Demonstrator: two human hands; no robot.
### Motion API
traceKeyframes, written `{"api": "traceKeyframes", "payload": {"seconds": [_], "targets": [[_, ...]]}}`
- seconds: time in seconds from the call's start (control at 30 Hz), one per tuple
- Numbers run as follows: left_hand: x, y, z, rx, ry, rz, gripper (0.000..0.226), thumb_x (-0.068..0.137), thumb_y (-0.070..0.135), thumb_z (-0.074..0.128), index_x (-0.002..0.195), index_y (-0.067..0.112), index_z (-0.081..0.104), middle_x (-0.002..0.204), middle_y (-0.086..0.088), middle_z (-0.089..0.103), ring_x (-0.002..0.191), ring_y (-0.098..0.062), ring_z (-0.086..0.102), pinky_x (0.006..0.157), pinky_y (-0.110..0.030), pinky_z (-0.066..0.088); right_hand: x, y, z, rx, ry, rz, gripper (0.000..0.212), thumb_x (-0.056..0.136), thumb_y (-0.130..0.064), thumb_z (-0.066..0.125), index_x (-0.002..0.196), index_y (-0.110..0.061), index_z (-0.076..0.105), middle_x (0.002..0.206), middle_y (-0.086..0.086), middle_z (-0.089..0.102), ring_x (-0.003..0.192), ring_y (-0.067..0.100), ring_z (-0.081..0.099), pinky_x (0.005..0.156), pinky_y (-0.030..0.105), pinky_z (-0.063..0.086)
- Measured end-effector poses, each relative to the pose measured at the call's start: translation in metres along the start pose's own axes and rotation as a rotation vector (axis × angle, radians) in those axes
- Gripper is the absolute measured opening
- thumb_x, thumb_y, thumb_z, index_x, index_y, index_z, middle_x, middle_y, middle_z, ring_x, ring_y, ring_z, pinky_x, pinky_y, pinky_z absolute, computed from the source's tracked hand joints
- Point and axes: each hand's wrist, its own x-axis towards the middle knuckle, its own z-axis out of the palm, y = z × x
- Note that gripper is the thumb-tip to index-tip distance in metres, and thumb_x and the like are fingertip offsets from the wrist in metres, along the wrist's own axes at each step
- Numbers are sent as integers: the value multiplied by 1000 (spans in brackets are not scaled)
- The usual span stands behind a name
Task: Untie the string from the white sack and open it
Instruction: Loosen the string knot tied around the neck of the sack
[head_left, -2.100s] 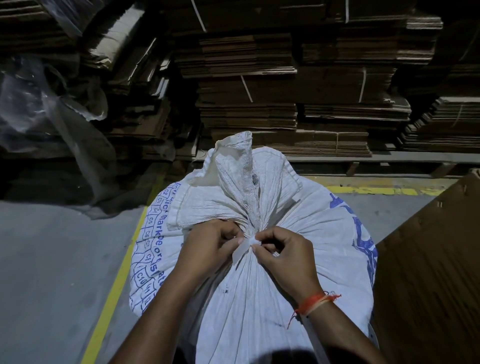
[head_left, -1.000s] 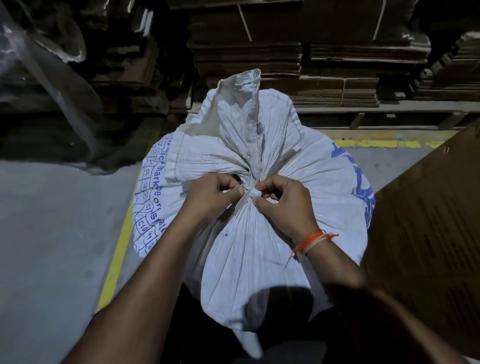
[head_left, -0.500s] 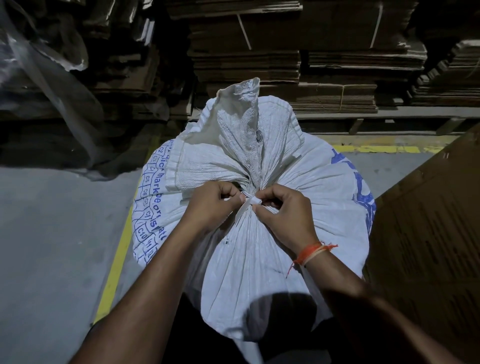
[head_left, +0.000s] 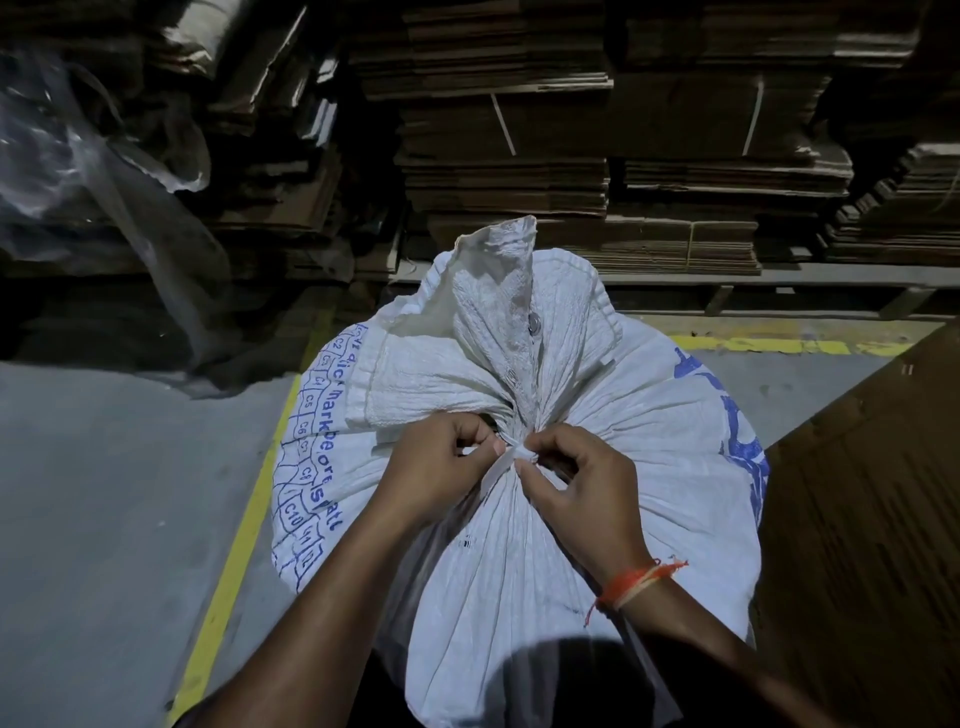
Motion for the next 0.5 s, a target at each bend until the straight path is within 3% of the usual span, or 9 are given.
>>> {"api": "traceKeyframes", "payload": {"seconds": [0.1, 0.23, 0.37, 0.5], "targets": [[0, -4, 1, -30, -17, -22, 19, 93, 30, 73, 80, 16, 75, 74, 6, 76, 63, -2, 61, 68, -32, 52, 1, 0, 0, -12, -17, -29, 15, 78, -6, 82, 84, -18, 75, 80, -9, 72, 81, 10, 72, 76, 32, 61], [2, -6, 5, -90, -28, -73, 16, 92, 26, 73, 80, 16, 76, 66, 14, 71, 59, -1, 58, 67, -30, 48, 1, 3, 0, -2, -17, -18, 16, 78, -6, 83, 84, -19, 76, 80, -9, 73, 81, 10, 73, 77, 35, 62], [3, -6, 8, -137, -38, -94, 20, 86, 32, 70, 79, 14, 76, 70, 2, 75, 63, -7, 58, 67, -31, 48, 1, 5, 0, 31, -14, 2, 15, 78, -6, 83, 84, -19, 76, 80, -9, 74, 80, 11, 73, 78, 38, 63], [4, -7, 9, -151, -41, -104, 21, 84, 34, 70, 78, 14, 76, 65, 10, 71, 61, -6, 57, 66, -32, 46, 1, 6, 0, 28, -21, 6, 14, 79, -7, 83, 84, -18, 77, 80, -8, 74, 80, 11, 73, 77, 39, 62]]}}
